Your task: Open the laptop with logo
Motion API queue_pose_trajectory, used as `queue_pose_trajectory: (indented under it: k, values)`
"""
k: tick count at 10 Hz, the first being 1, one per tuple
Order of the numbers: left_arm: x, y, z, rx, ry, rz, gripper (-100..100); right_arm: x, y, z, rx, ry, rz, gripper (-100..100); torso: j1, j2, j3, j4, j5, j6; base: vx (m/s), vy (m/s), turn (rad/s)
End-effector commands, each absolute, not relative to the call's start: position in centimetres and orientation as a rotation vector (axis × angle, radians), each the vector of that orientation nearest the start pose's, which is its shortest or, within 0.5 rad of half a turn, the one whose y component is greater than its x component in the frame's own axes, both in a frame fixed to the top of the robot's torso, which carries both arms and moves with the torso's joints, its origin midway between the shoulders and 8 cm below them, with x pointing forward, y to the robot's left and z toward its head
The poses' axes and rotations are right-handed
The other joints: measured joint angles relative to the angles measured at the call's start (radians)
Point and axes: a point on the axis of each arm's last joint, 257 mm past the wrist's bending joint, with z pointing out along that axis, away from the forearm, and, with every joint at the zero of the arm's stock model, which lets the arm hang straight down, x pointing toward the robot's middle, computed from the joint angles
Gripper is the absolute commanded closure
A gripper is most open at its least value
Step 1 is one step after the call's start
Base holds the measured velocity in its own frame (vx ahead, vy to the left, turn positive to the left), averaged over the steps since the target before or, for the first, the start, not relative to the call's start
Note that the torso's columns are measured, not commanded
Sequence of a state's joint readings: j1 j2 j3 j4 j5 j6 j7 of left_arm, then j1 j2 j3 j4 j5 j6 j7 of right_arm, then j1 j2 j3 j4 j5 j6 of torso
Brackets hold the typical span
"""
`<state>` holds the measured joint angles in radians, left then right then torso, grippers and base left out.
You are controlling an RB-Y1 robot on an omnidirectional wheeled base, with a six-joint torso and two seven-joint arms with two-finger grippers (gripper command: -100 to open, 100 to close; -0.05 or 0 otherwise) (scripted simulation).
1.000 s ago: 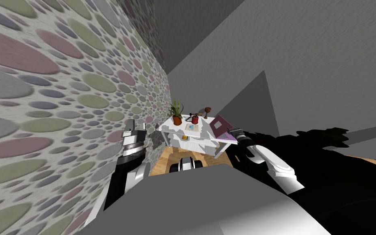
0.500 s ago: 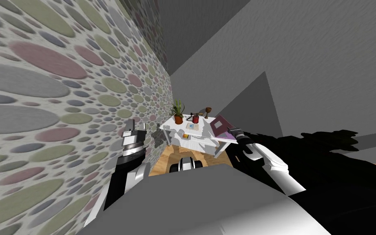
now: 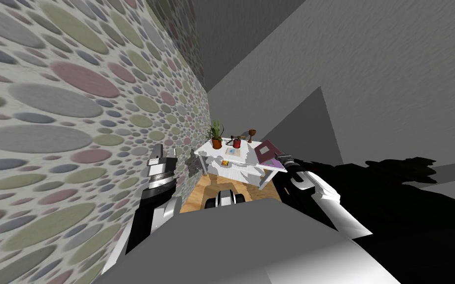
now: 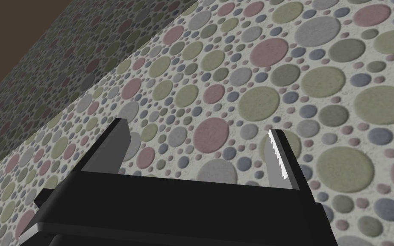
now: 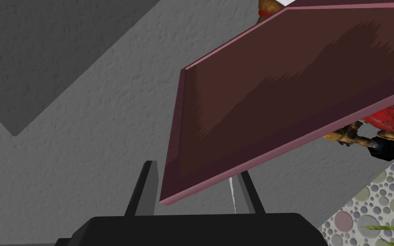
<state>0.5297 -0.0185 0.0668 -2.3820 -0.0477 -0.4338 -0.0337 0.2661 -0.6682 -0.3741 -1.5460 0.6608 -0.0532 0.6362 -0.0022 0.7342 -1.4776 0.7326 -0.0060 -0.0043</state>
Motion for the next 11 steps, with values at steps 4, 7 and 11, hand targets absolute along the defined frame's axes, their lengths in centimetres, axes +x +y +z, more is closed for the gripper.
queue_pose_trajectory:
  k: [4, 7, 11]
  values:
    - [32.8, 29.8, 4.8, -0.612, 0.624, -1.161, 0, 43.8, -62.3, -18.0, 0.003, 1.64, -0.578, 100, -0.001, -0.001, -0.001, 0.0, 0.0, 0.001, -0.069, -0.012, 0.056]
    - [32.8, 29.8, 4.8, -0.612, 0.624, -1.161, 0, 44.7, -63.2, -18.2, 0.032, 1.634, -0.574, 100, -0.002, 0.0, -0.001, 0.001, 0.0, 0.0, -0.06, 0.003, 0.05]
    - [32.8, 29.8, 4.8, -0.612, 0.624, -1.161, 0, 45.4, -64.4, -18.6, 0.104, 1.626, -0.543, 100, -0.001, -0.001, -0.001, 0.0, 0.0, 0.002, -0.065, -0.013, 0.052]
